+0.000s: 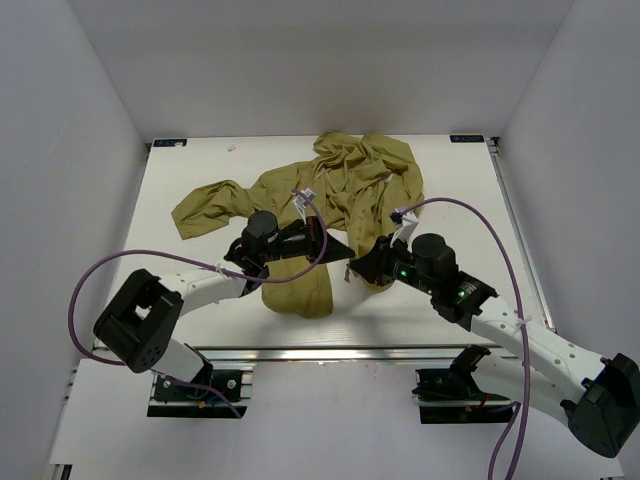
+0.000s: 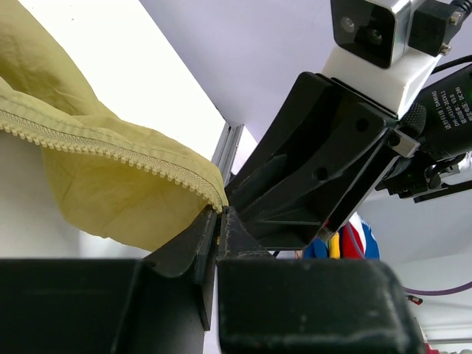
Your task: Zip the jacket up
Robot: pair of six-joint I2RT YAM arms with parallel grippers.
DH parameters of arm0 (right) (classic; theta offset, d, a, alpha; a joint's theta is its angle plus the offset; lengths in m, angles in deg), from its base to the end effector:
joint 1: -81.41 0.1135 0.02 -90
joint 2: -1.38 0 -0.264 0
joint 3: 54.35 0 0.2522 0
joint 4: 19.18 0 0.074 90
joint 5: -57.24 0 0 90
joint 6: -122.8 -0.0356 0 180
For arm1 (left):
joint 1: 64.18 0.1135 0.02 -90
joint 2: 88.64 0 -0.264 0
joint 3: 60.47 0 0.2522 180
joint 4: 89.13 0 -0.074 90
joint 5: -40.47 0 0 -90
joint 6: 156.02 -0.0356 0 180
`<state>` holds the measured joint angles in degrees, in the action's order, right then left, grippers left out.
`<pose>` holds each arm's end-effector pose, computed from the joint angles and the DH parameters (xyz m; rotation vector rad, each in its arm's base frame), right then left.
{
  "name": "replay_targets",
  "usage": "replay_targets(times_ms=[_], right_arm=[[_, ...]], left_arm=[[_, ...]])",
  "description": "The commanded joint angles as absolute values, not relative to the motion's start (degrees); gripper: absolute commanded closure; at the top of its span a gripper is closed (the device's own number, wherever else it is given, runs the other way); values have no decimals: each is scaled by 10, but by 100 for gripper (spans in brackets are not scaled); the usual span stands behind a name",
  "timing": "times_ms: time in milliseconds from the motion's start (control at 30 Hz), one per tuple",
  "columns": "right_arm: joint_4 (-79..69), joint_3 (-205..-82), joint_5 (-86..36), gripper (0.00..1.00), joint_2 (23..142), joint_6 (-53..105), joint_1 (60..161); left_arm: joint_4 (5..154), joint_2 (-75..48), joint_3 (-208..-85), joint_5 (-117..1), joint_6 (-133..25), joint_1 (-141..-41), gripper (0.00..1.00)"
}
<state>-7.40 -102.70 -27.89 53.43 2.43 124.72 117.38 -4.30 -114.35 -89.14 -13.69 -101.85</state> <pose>0.1542 0.1496 0.2762 -0.2830 1.9344 0.9577 0.2335 -0.2090 0.2414 0.3797 1.9094 -1.6878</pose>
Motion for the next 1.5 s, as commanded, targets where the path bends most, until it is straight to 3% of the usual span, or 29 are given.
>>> replay_targets(times_ms=[0, 167, 233, 333, 367, 400, 467, 500, 600, 767, 867, 1033, 1200, 1467], right_arm=[[-110, -1027, -277, 80, 527, 34, 1250], [-110, -1026, -273, 100, 524, 38, 1250], [-105, -1026, -281, 100, 518, 38, 1250], [-96, -1023, -298, 100, 510, 36, 1250], [-91, -1024, -301, 100, 509, 36, 1250], [-85, -1026, -306, 100, 509, 35, 1250], [-63, -1029, -309, 100, 511, 34, 1250], [-57, -1029, -312, 100, 513, 33, 1250], [-34, -1026, -315, 100, 510, 32, 1250], [-13, -1011, -323, 100, 496, 22, 1250], [0, -1005, -322, 100, 491, 18, 1250], [18, -996, -324, 100, 487, 9, 1249], [25, -989, -324, 100, 484, 5, 1249], [30, -983, -343, 100, 483, 2, 1249]], left_arm=[[1175, -77, -1151, -888, -146, -1021, 100], [1168, -78, -1152, -886, -150, -1021, 100], [1152, -80, -1156, -882, -157, -1021, 100], [1122, -89, -1158, -872, -174, -1021, 83], [1111, -94, -1157, -868, -180, -1021, 64], [1083, -101, -1158, -861, -187, -1021, 54], [1044, -129, -1158, -836, -213, -1021, 42], [997, -140, -1157, -821, -223, -1021, 25], [864, -185, -1168, -746, -262, -1021, 2], [695, -240, -1166, -627, -281, -1021, 2], [635, -251, -1150, -617, -277, -1022, 2], [601, -206, -1146, -610, -276, -1039, 2], [538, -147, -1204, -514, -281, -1095, 2], [492, -79, -1253, -460, -278, -1130, 6]])
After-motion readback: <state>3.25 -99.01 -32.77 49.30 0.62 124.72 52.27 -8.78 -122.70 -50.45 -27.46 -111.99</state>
